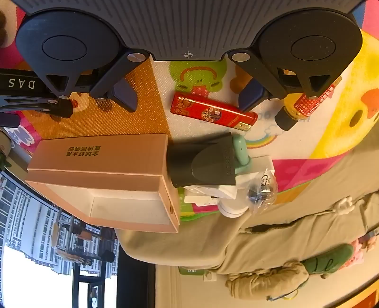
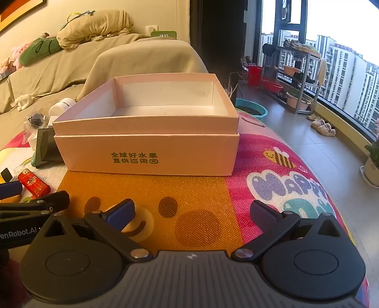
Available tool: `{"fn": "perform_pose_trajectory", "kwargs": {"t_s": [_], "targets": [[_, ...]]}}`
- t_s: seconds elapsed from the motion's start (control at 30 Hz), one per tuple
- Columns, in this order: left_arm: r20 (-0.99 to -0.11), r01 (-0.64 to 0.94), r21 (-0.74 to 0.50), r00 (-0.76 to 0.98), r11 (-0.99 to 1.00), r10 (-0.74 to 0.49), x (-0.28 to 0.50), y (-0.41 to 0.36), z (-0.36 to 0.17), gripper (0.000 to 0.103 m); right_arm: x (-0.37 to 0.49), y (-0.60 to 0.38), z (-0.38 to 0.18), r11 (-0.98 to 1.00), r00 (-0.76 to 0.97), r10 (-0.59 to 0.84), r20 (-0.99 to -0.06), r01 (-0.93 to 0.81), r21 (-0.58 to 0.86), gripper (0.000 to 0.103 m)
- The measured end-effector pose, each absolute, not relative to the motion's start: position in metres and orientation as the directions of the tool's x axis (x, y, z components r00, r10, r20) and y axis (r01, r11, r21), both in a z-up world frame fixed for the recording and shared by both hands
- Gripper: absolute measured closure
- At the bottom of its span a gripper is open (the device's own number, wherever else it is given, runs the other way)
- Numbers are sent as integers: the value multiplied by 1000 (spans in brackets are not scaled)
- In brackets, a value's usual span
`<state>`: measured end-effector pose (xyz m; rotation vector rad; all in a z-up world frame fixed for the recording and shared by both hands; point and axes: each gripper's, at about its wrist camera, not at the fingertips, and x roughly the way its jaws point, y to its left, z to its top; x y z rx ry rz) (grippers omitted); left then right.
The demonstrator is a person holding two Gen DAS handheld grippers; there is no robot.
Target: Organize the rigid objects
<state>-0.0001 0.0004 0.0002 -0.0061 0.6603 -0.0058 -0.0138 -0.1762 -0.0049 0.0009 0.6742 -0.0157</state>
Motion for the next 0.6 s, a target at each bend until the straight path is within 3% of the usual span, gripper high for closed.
{"fn": "perform_pose_trajectory", "kwargs": {"t_s": [0.6], "targets": [[-615,4,0,788,1000,-3,0,0,0,7,-14,-176,-5,1000,782,-15,-624,17,-3,0]]}}
